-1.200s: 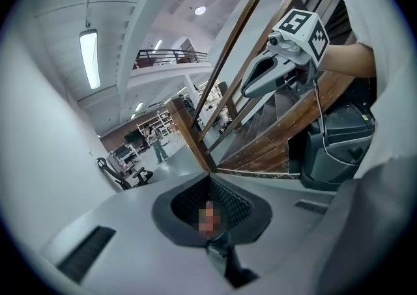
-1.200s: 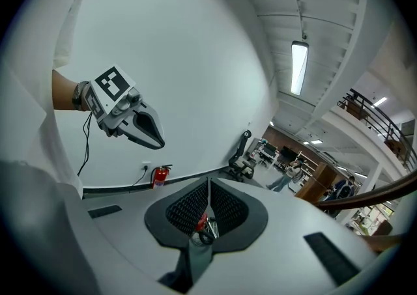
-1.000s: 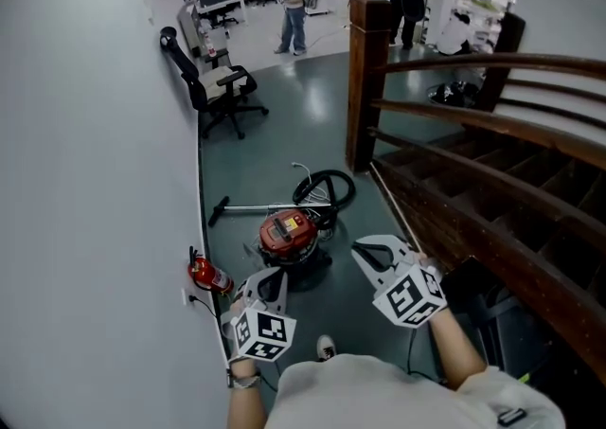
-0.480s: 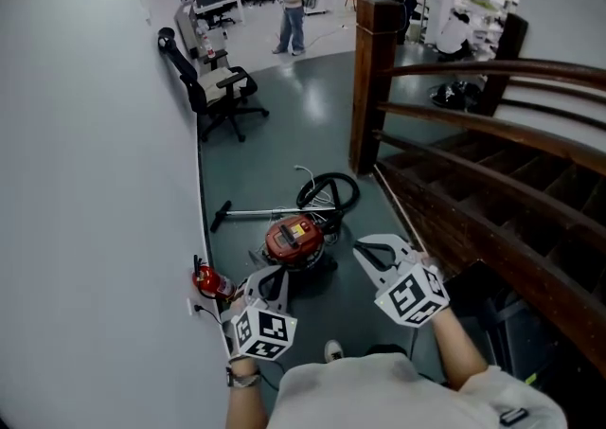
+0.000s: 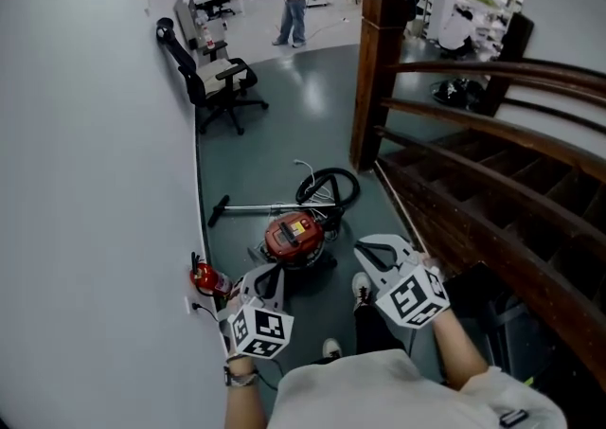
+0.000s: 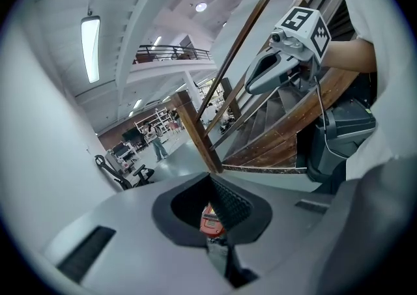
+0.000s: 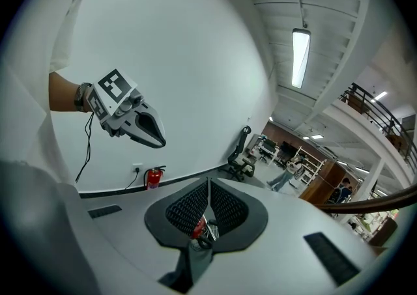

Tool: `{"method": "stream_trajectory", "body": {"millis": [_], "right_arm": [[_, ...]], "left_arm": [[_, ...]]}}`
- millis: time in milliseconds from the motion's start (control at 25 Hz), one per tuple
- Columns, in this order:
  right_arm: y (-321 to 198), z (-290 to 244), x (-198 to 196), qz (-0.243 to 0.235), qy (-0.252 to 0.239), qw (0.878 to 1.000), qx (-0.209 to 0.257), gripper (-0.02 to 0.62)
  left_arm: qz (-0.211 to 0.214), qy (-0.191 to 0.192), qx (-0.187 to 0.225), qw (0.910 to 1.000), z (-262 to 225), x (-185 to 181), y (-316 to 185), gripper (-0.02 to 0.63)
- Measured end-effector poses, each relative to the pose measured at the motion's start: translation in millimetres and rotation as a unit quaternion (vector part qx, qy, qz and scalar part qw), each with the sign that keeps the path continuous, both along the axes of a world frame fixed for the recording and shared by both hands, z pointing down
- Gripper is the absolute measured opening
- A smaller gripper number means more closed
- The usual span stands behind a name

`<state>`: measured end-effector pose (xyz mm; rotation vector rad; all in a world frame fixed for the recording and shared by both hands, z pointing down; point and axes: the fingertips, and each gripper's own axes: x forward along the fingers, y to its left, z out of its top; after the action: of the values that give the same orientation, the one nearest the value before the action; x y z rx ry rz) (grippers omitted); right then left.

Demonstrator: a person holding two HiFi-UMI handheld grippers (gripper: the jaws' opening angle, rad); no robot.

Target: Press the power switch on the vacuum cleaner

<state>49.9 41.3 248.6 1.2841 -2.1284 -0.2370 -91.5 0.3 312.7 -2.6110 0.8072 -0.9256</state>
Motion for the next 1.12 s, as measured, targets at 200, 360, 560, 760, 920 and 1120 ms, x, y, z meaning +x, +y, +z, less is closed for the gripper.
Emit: {"method": "stream_trajectory", "body": {"millis": [200, 360, 560, 760, 920, 1120], "right_arm": [[-16, 6, 6, -0.007, -0.001, 1.0, 0.0, 0.031], [-28, 8, 15, -0.01, -0.003, 1.0, 0.001, 0.031], [-51, 9, 24, -0.014, -0.006, 1.0, 0.004, 0.031], [-71, 10, 28, -0.03, -0.007, 1.0, 0.005, 0.031], [-85, 9, 33, -0.038, -0.011, 0.999, 0.006, 0.031], [-101, 15, 36, -0.046, -0.01, 0.999, -0.005, 0.031]], "left_arm": [[-0.012, -0.001, -0.003, 0.9999, 8, 1, -16, -0.003], [-0.016, 0.001, -0.004, 0.9999, 10, 10, -26, -0.003], [-0.026, 0.0, 0.001, 0.9997, 10, 18, -46, -0.003], [-0.04, 0.003, 0.004, 0.9992, 8, 24, -61, -0.003], [-0.046, 0.0, 0.006, 0.9989, 8, 30, -72, -0.003], [-0.053, -0.002, 0.001, 0.9986, 12, 33, -84, -0.003]]}}
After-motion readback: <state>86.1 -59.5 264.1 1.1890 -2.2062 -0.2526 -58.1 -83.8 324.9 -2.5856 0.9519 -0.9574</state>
